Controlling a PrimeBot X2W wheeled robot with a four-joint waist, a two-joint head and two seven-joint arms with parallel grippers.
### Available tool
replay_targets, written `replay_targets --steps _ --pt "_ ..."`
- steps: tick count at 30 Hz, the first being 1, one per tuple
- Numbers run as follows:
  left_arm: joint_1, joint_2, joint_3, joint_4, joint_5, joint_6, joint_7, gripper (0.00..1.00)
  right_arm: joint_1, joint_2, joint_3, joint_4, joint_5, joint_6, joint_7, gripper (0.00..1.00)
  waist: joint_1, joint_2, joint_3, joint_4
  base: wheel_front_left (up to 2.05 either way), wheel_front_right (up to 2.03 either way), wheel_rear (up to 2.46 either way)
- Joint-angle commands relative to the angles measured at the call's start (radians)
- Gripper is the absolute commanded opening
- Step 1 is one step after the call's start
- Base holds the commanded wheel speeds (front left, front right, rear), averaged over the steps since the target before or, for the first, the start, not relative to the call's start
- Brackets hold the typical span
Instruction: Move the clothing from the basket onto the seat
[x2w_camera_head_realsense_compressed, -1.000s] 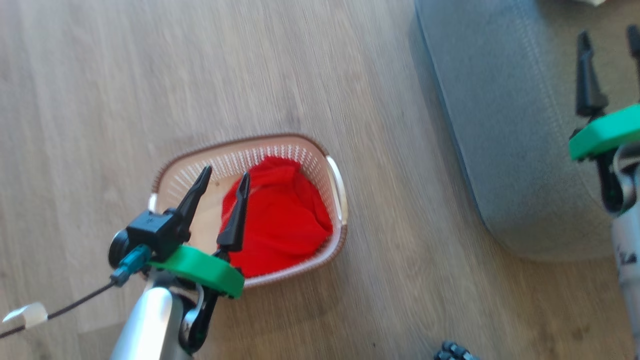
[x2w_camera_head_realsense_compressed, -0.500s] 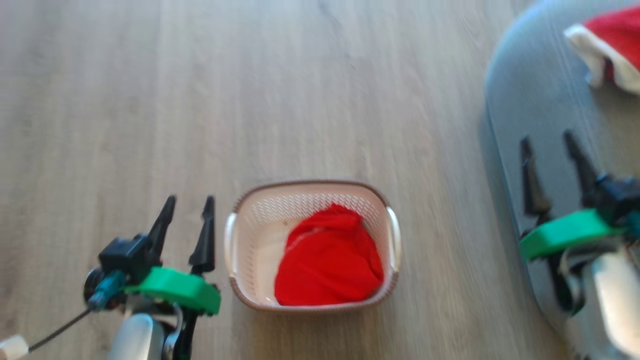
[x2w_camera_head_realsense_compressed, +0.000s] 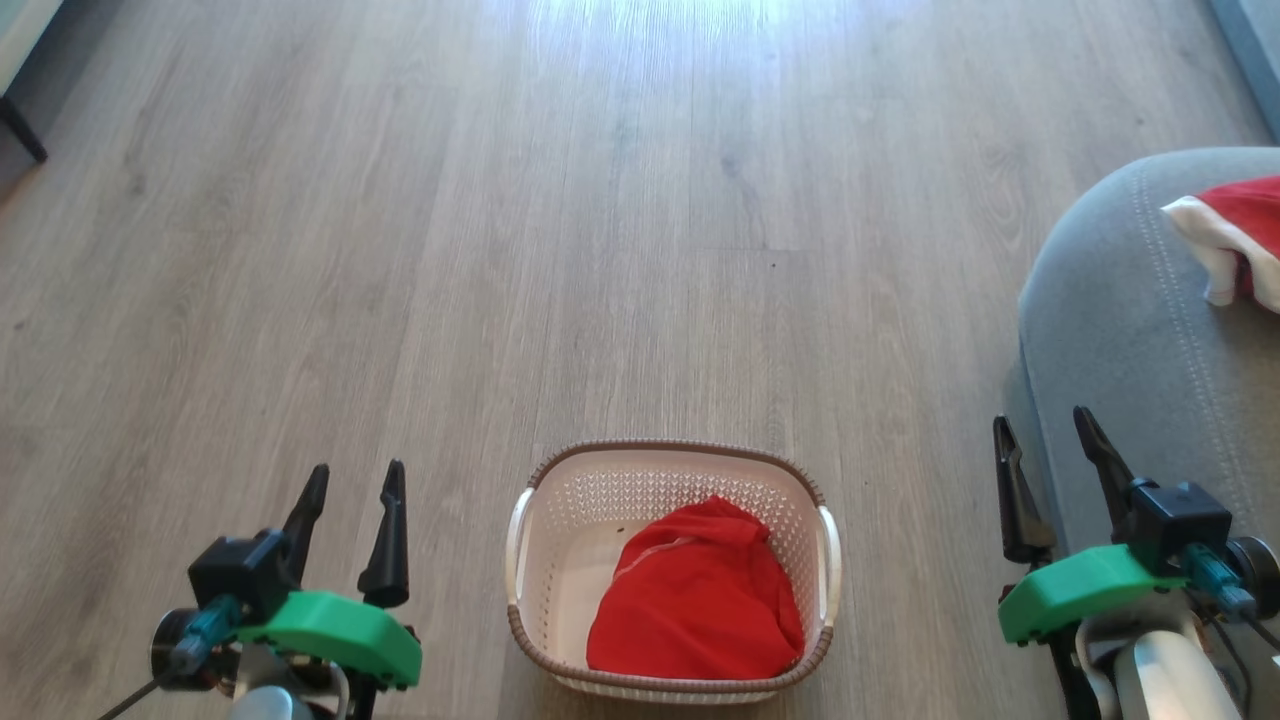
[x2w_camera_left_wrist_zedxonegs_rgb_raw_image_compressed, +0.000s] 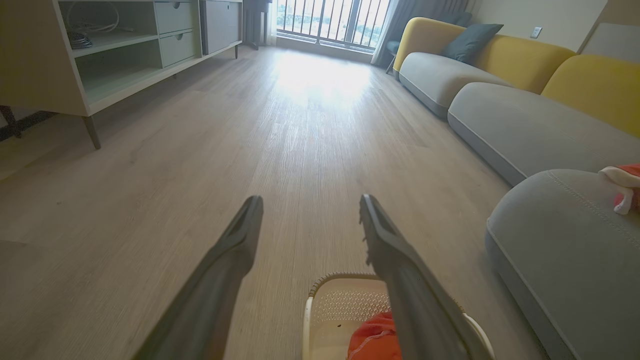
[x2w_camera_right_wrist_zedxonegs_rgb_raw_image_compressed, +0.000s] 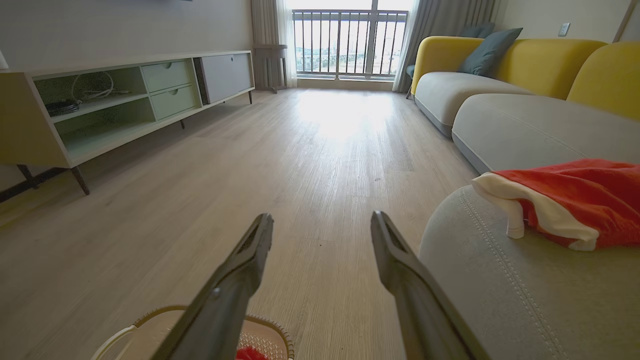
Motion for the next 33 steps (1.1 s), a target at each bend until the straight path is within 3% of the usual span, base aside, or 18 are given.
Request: replay_targets --steps 1,21,33 --pt "-0.027 0.003 0.036 -0.028 0.007 0.002 -0.005 1.00 -0.020 0.001 0.019 -0.029 -0.002 0.000 -0.007 1.00 0.0001 -0.0001 -0.002 -0.006 0.00 0.00 0.00" --pt "-0.033 0.003 0.011 -0.026 -0.002 0.001 -0.005 1.00 -0.032 0.010 0.014 -0.016 -0.010 0.000 -0.007 1.00 0.0001 -0.0001 0.034 -0.044 0.00 0.00 0.00" --pt "-0.093 0.003 -0.012 -0.042 0.005 -0.001 -0.005 1.00 -0.098 0.011 -0.018 -0.058 -0.004 0.000 -0.007 1.00 0.0001 -0.0001 0.165 -0.064 0.00 0.00 0.00"
